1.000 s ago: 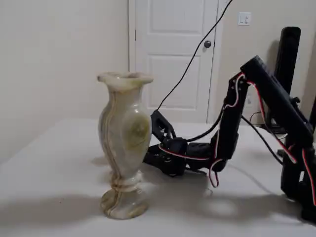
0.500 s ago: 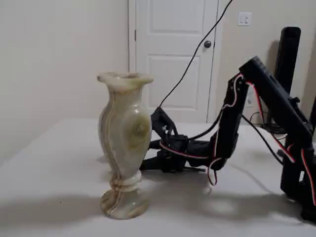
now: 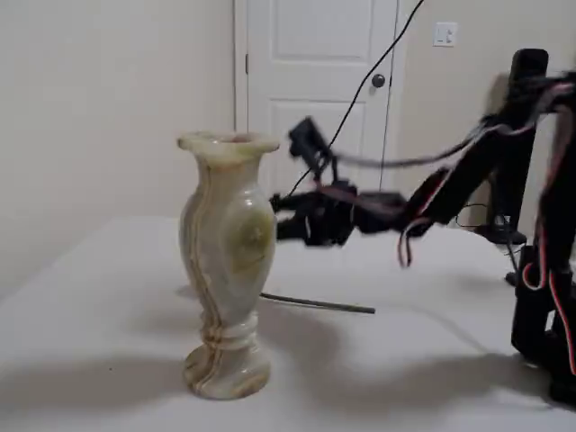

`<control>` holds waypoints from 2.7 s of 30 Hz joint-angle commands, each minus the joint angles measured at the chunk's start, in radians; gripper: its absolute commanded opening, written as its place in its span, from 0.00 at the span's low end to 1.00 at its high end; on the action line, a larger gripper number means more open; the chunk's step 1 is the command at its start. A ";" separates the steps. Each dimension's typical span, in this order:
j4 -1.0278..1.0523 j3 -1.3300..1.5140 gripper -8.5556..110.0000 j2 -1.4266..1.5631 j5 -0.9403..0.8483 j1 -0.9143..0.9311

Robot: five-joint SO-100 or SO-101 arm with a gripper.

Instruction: Pick up rose from vase and place it onto the table

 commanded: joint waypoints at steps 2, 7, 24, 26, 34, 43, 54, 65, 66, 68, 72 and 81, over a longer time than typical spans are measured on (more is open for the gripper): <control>0.531 0.008 0.35 0.584 0.146 -0.014; 0.894 0.008 0.25 0.882 0.313 -0.038; 1.790 0.029 0.07 1.523 1.477 -0.189; 1.842 0.069 0.07 1.525 1.502 -0.236; 1.882 0.304 0.07 1.526 1.552 -0.428; 1.821 0.448 0.07 1.528 1.580 -0.491; 1.821 0.448 0.08 1.528 1.601 -0.471; 1.821 0.448 0.07 1.528 1.601 -0.471; 1.821 0.448 0.07 1.528 1.601 -0.471; 1.821 0.448 0.07 1.528 1.601 -0.471; 1.821 0.448 0.07 1.528 1.601 -0.471; 1.821 0.448 0.07 1.528 1.601 -0.471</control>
